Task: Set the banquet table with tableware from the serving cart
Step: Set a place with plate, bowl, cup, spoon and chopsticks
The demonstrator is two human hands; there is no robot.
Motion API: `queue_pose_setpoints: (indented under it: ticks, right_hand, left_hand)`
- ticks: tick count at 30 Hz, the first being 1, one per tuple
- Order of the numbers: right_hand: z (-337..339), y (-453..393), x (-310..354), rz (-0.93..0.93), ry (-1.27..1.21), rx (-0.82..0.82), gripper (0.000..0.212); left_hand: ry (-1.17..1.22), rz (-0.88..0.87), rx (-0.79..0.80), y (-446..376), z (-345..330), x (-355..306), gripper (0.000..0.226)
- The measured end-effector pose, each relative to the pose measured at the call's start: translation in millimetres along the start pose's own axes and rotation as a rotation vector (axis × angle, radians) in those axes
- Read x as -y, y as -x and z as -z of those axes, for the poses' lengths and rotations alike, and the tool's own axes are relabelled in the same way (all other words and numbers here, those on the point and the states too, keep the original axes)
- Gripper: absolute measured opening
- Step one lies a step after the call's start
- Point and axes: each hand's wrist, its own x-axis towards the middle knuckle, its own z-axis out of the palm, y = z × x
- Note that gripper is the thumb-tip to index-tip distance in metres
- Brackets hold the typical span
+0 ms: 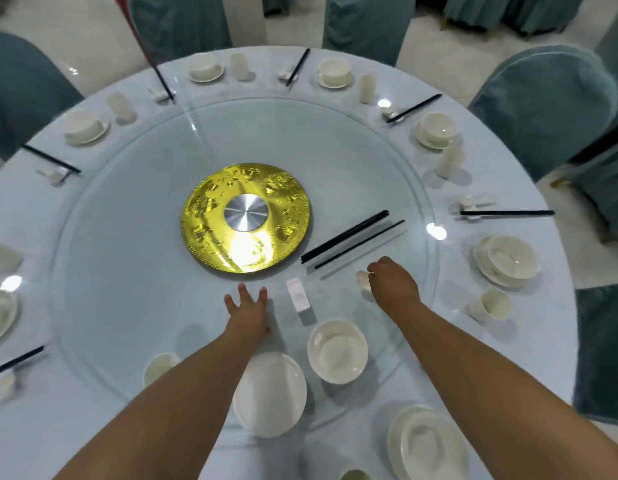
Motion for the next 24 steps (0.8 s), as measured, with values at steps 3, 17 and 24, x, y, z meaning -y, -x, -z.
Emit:
queue_pose_setpoints:
  ticks: [3, 17, 24]
  right_hand:
    - [1.6, -25.3, 13.2, 0.050, 0.004, 0.020, 0.035]
    - [-22.0, -33.4, 29.3, 0.283, 0.271, -0.019, 0.037]
    - [-27.1, -20.1, 36.2, 0.309, 0.344, 0.039, 0.024]
  left_hand:
    - [-0.039, -0.035, 0.004, -2.2, -3.9, 14.4, 0.097]
    - [-0.121, -0.118, -0.001, 14.6, 17.2, 78.1, 0.096]
    - [-0.179, -0.152, -0.025, 12.1, 22.8, 96.9, 0.097]
